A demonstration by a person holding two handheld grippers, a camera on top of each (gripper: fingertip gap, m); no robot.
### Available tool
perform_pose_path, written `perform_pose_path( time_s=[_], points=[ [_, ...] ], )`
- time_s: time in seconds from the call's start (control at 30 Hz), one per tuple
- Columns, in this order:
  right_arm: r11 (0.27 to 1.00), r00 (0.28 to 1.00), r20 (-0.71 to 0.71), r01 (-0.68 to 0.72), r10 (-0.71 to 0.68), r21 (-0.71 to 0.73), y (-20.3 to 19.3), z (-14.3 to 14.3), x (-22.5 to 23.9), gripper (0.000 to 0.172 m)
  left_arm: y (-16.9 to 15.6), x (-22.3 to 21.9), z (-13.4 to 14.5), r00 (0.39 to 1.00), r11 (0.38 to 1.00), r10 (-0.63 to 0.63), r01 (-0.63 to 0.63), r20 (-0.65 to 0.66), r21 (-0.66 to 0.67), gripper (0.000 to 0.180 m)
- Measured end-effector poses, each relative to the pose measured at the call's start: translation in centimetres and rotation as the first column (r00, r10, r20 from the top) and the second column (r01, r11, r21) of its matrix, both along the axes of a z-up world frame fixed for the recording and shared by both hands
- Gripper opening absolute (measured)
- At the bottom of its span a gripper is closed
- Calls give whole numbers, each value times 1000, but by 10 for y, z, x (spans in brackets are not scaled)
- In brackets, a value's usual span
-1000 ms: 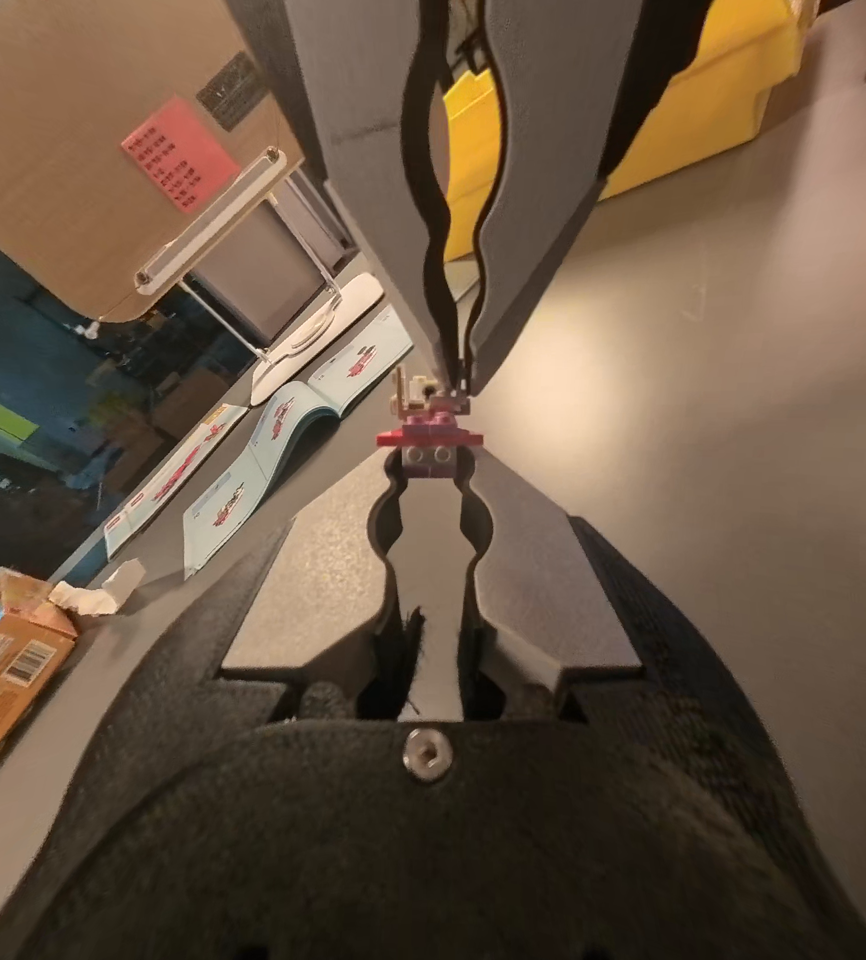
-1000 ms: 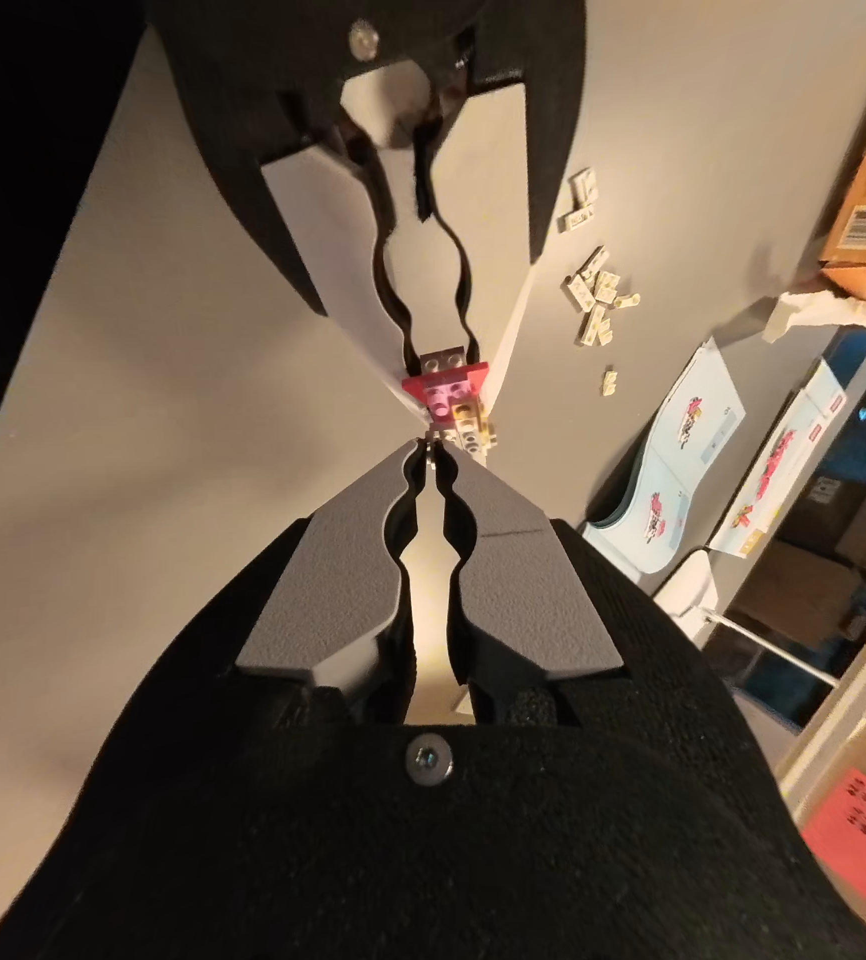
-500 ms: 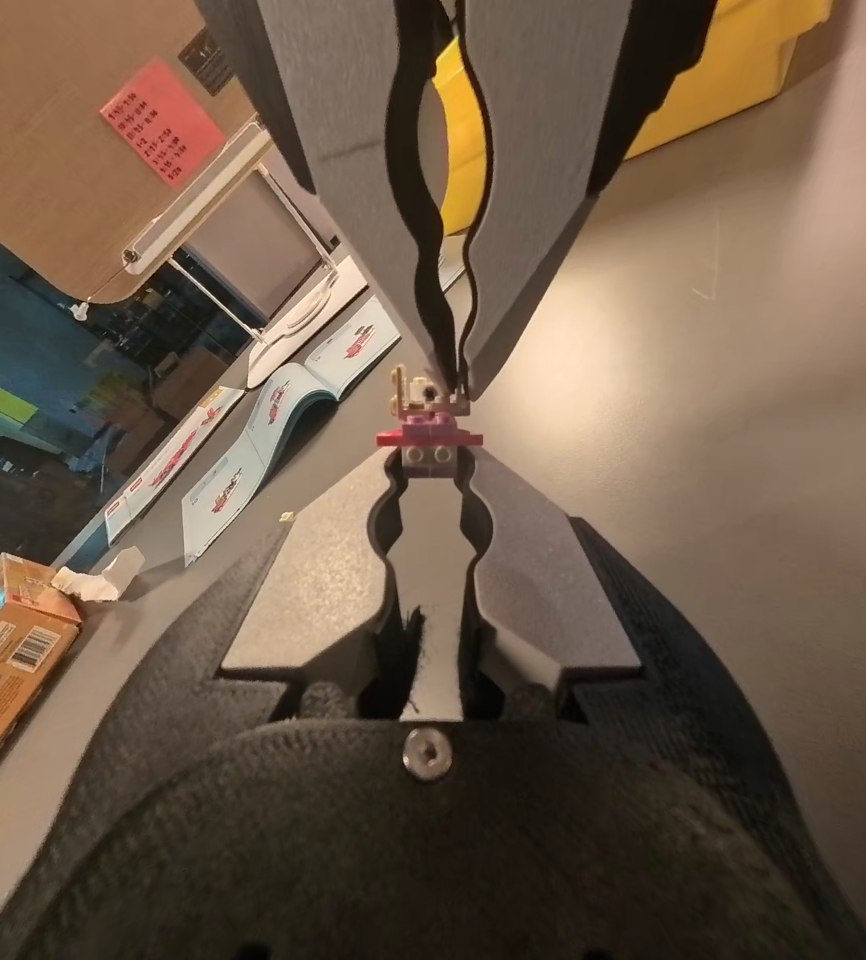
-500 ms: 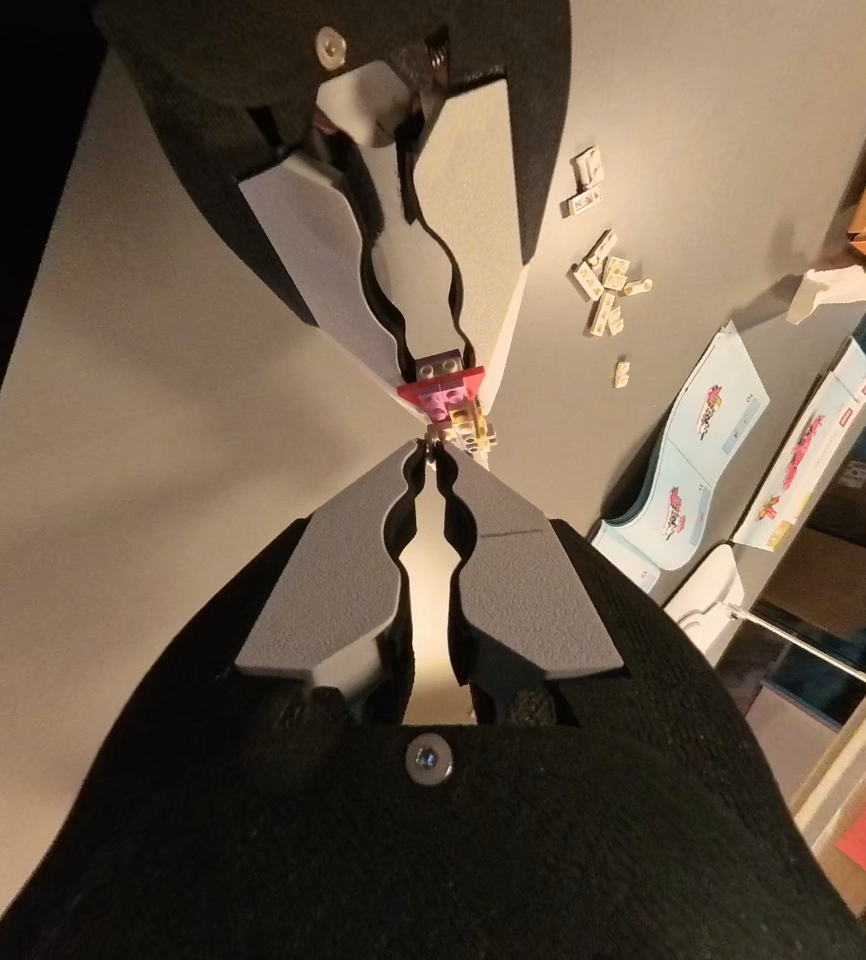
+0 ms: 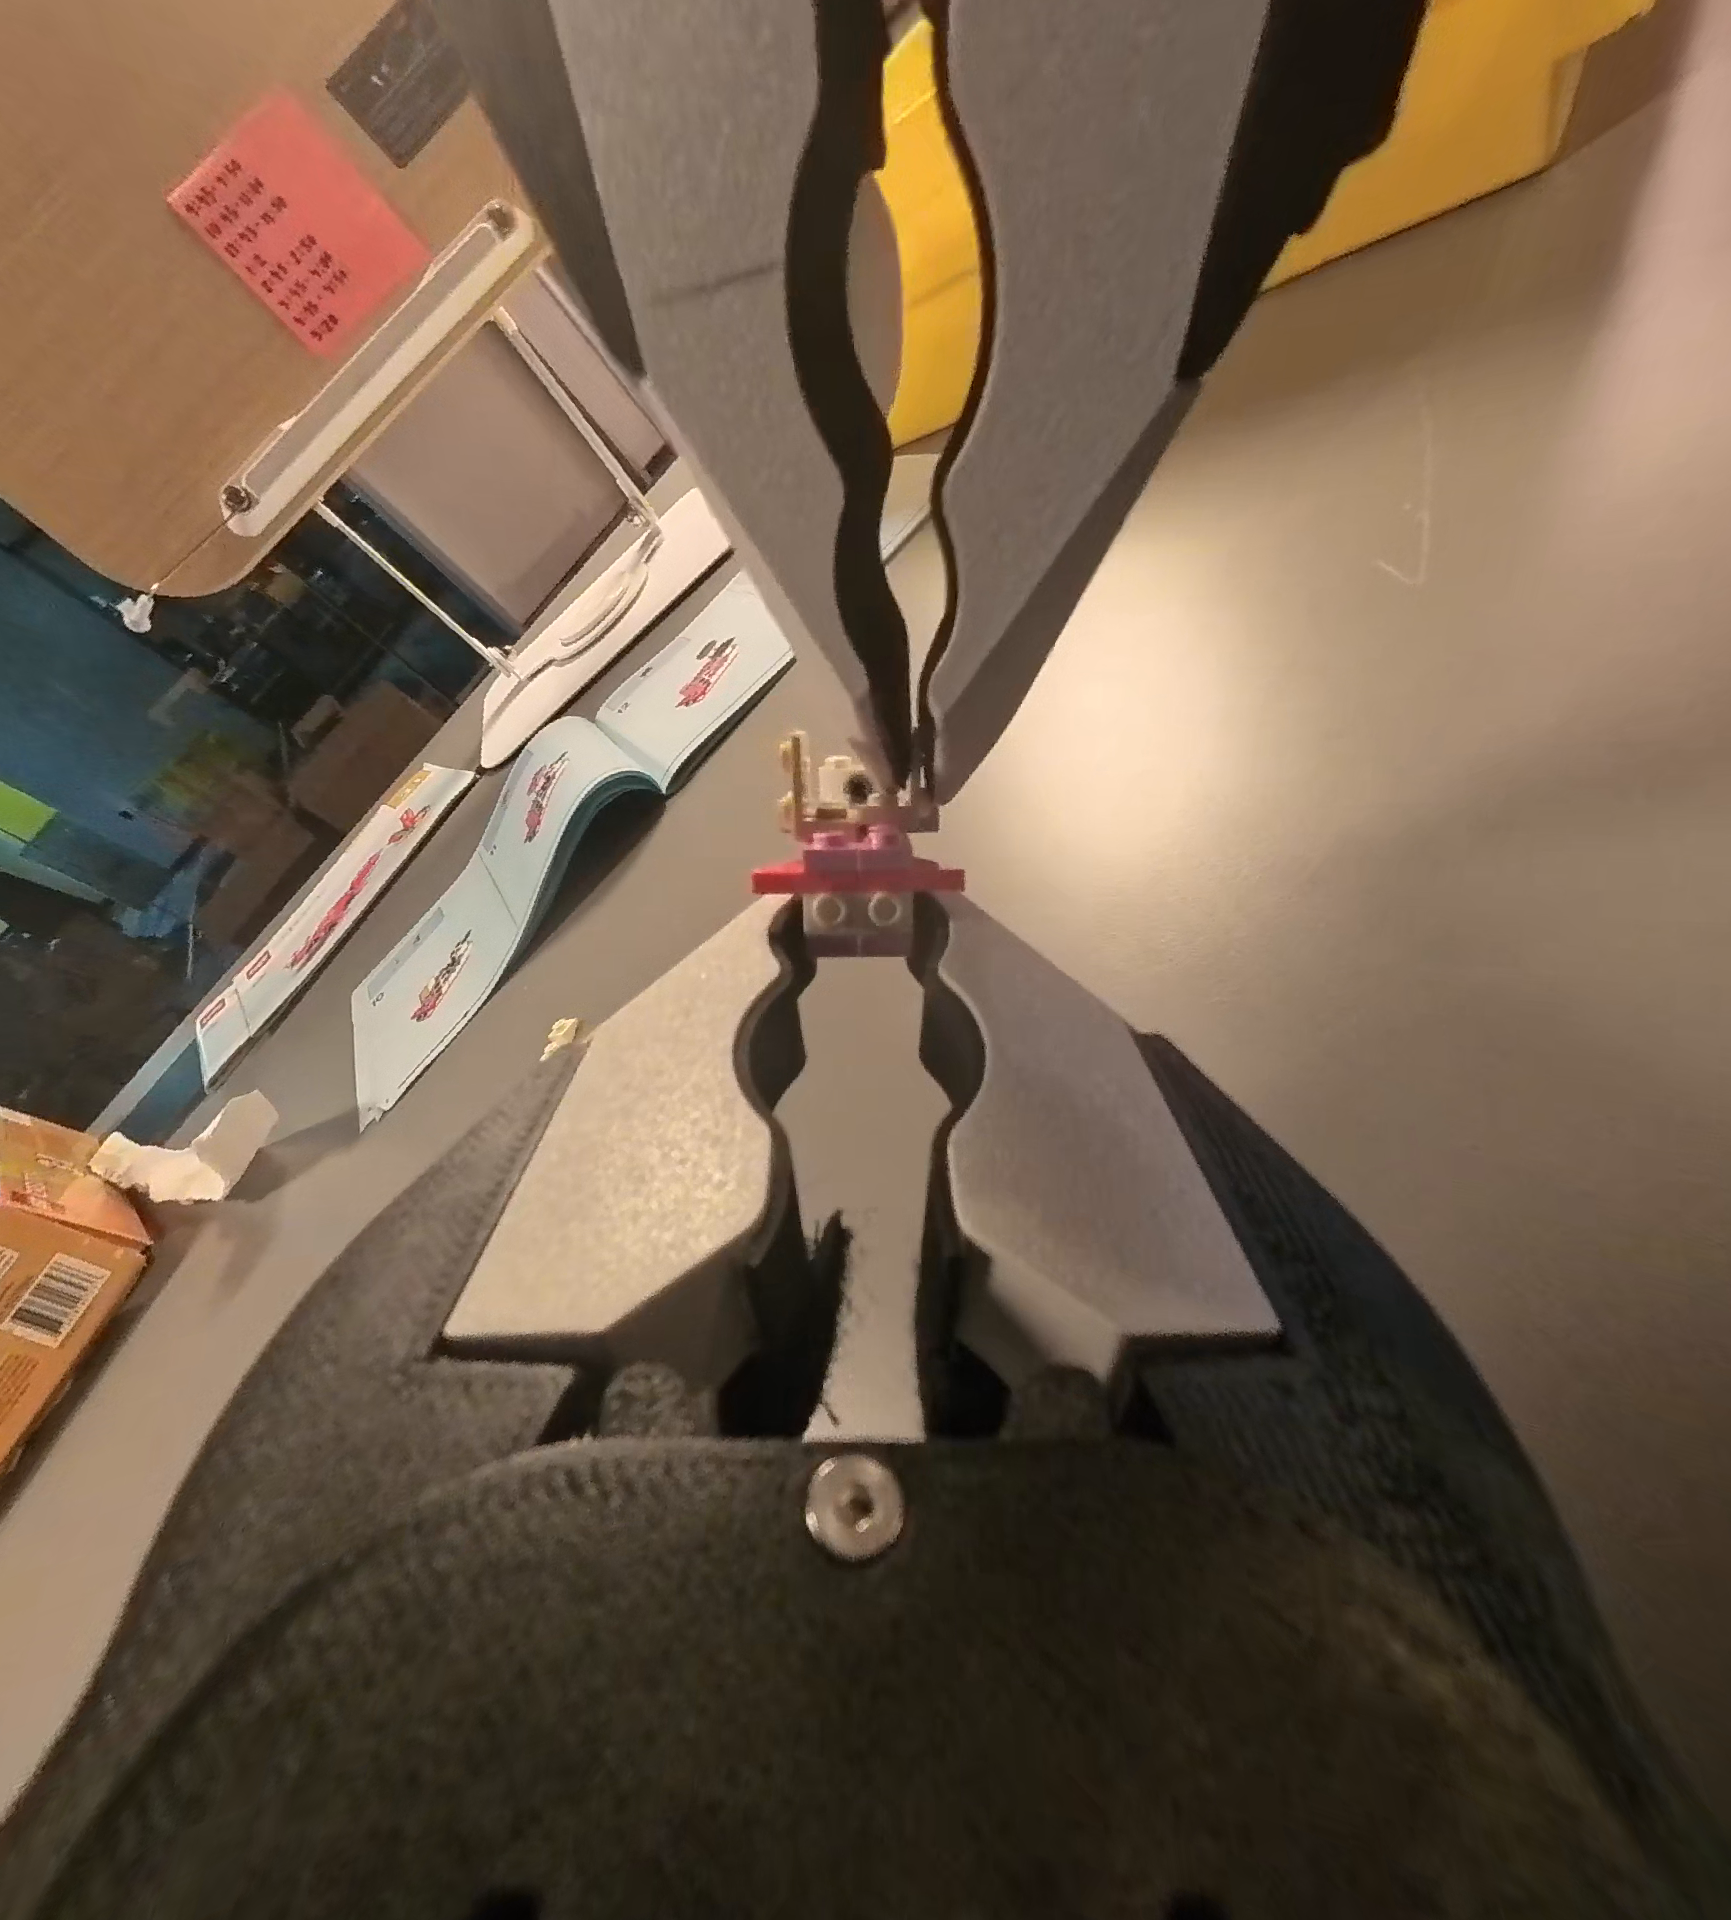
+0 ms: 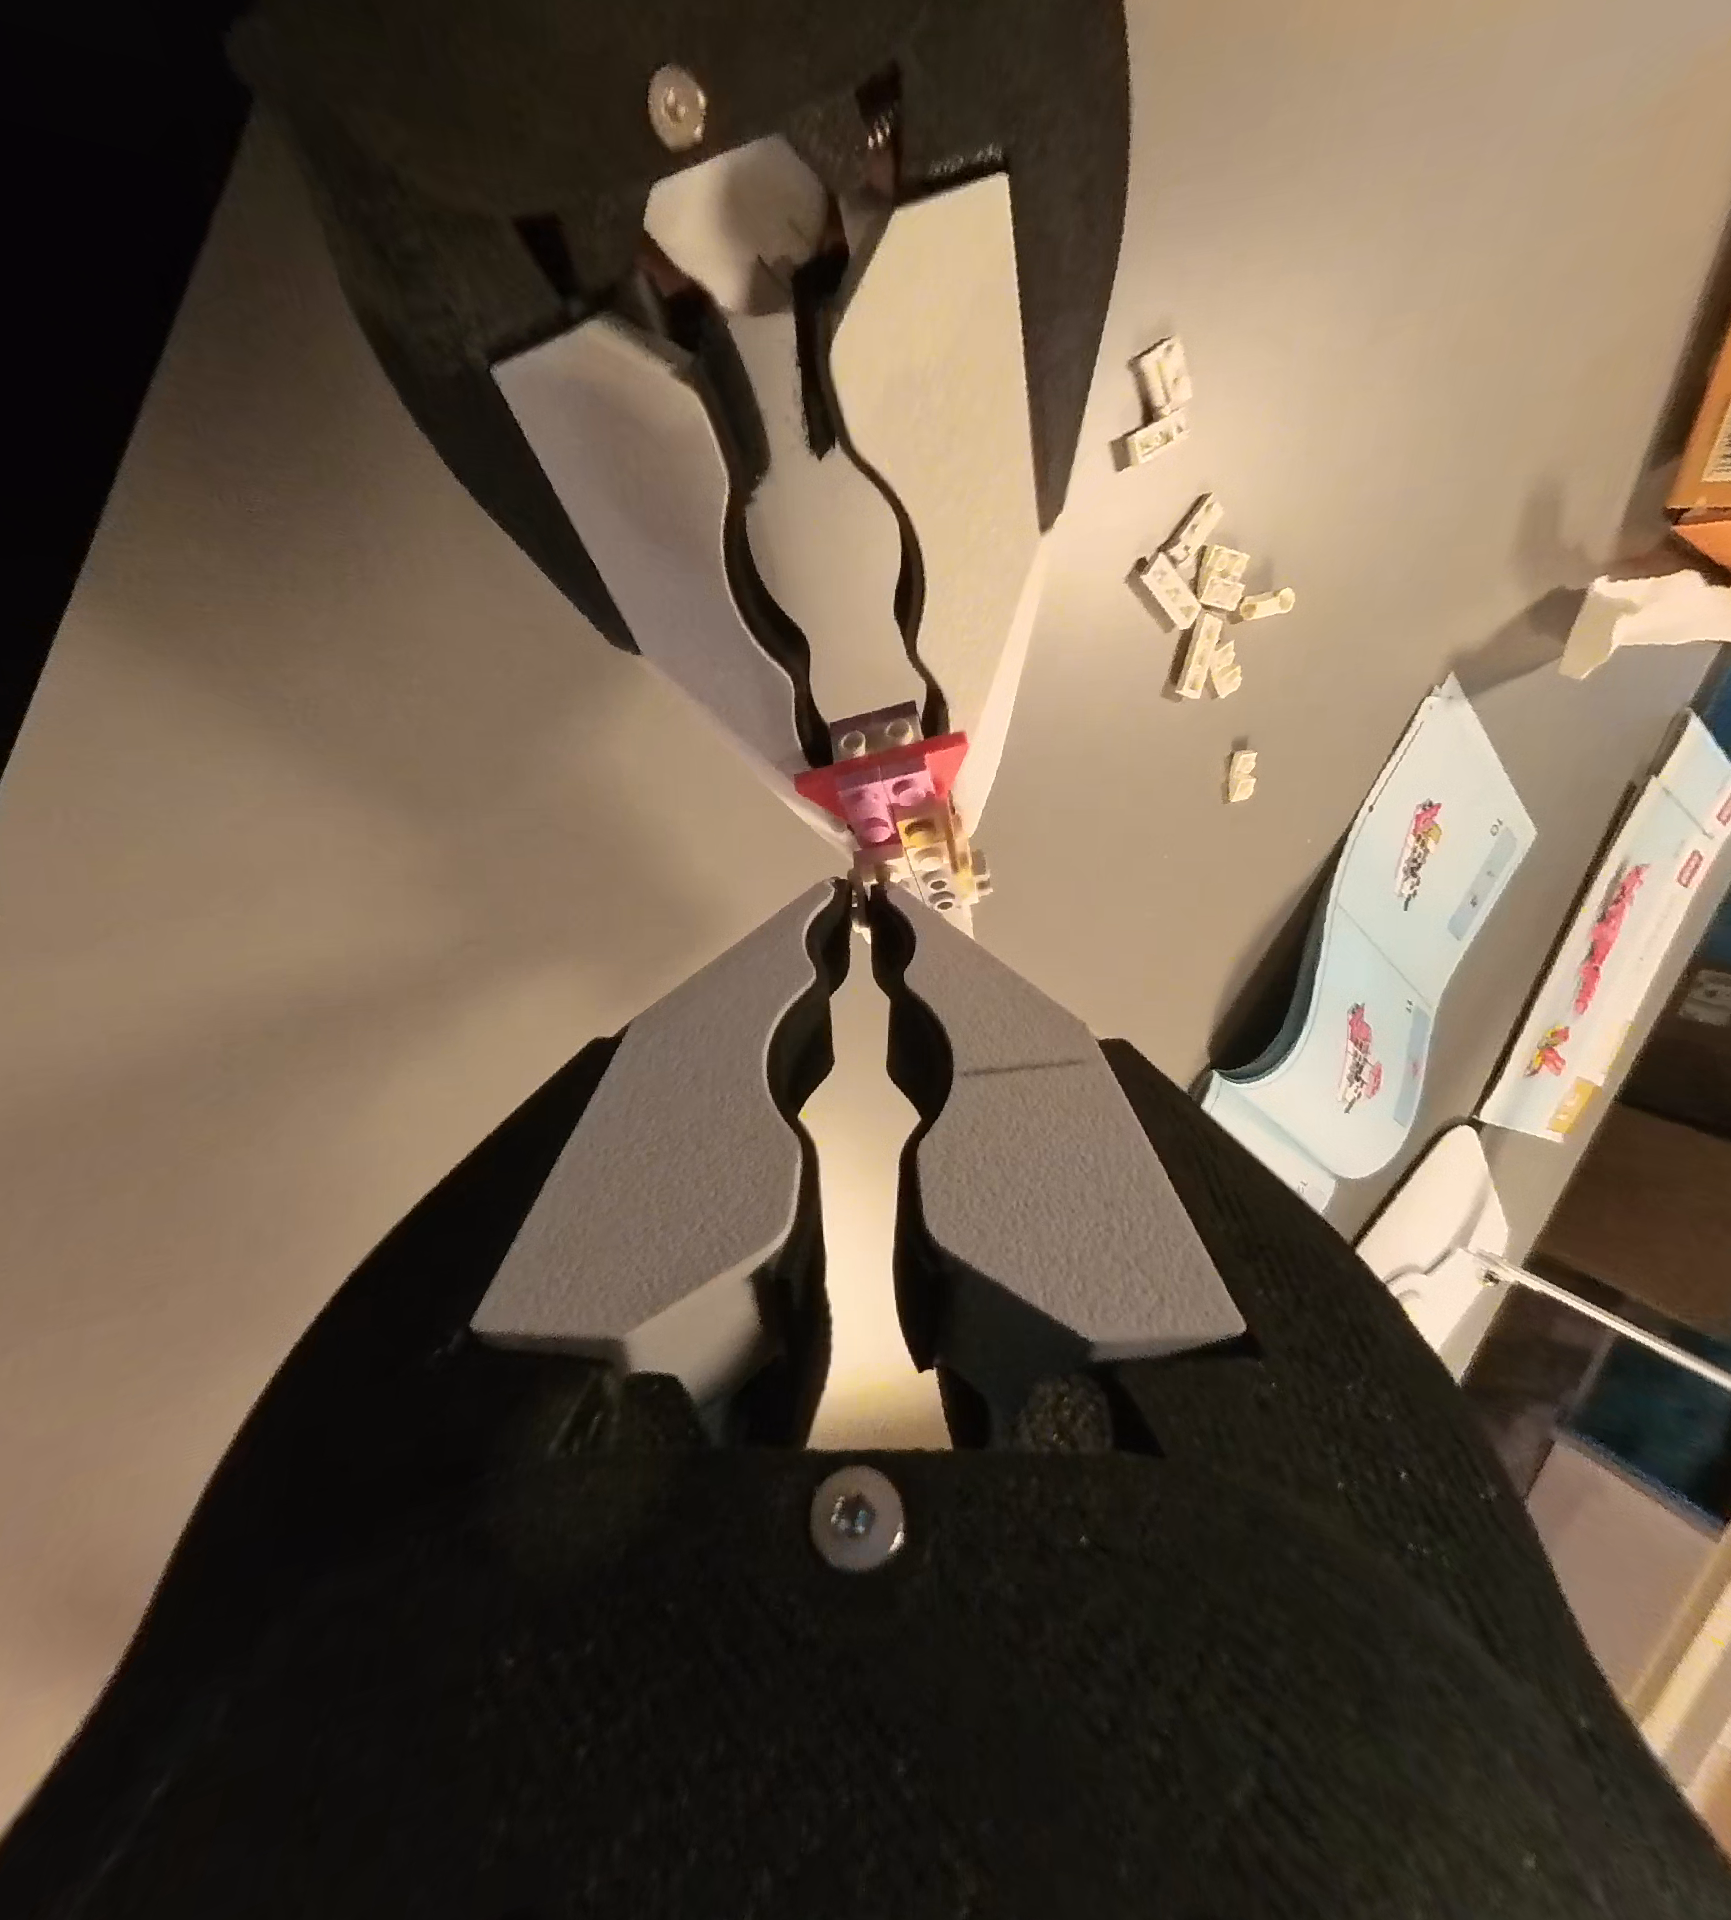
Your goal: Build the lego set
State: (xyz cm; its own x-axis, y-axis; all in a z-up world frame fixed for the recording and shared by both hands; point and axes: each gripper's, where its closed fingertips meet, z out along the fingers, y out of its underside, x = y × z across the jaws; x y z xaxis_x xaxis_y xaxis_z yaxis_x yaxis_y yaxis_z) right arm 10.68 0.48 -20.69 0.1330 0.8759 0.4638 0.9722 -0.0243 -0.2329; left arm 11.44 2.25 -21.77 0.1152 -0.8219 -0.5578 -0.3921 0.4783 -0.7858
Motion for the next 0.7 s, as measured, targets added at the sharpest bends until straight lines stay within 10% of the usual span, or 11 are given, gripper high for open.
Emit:
perform_pose_path(
  time_s=[0.7],
  points=[
    [990,999,32,30,-26,-137,1,-1,0,1,1,0,-2,1000,1000,15,-15,-8,14,15]
  ],
)
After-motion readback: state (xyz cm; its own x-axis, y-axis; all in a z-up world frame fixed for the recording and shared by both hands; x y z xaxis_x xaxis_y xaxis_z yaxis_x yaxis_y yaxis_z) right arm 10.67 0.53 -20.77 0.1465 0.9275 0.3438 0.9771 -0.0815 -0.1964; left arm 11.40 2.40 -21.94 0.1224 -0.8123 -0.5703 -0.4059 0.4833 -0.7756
